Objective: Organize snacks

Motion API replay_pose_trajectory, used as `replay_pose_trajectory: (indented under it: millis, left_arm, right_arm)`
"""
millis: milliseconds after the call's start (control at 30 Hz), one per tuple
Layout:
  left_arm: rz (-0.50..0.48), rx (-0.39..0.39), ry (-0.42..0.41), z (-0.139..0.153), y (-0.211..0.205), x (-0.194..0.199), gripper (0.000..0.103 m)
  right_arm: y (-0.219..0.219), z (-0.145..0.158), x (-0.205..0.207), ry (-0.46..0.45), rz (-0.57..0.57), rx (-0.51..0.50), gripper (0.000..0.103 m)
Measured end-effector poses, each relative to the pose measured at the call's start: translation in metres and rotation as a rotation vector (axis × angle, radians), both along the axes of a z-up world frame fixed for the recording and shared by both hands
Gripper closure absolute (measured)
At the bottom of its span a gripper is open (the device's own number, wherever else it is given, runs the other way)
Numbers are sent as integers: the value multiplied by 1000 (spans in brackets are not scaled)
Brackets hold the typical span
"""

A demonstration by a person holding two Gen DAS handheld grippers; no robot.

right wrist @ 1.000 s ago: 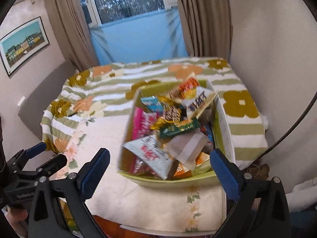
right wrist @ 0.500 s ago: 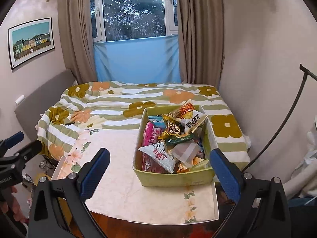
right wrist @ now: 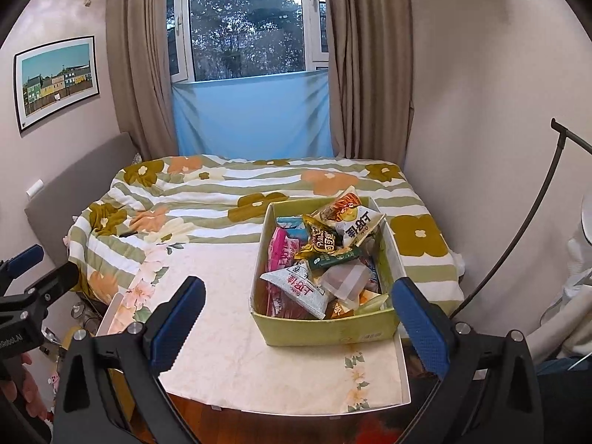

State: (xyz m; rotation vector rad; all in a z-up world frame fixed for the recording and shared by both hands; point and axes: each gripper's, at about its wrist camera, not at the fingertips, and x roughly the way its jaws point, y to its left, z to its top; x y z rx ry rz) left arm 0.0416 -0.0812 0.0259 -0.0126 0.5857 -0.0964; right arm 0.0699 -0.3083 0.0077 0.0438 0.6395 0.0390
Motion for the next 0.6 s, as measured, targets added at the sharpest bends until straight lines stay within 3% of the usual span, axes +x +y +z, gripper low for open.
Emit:
replay_pose_trajectory:
  millis: [600]
  left_arm:
    - [4, 3, -7, 0, -1, 9, 0]
  right_arm:
    - [1, -1, 4, 1, -8, -9, 3]
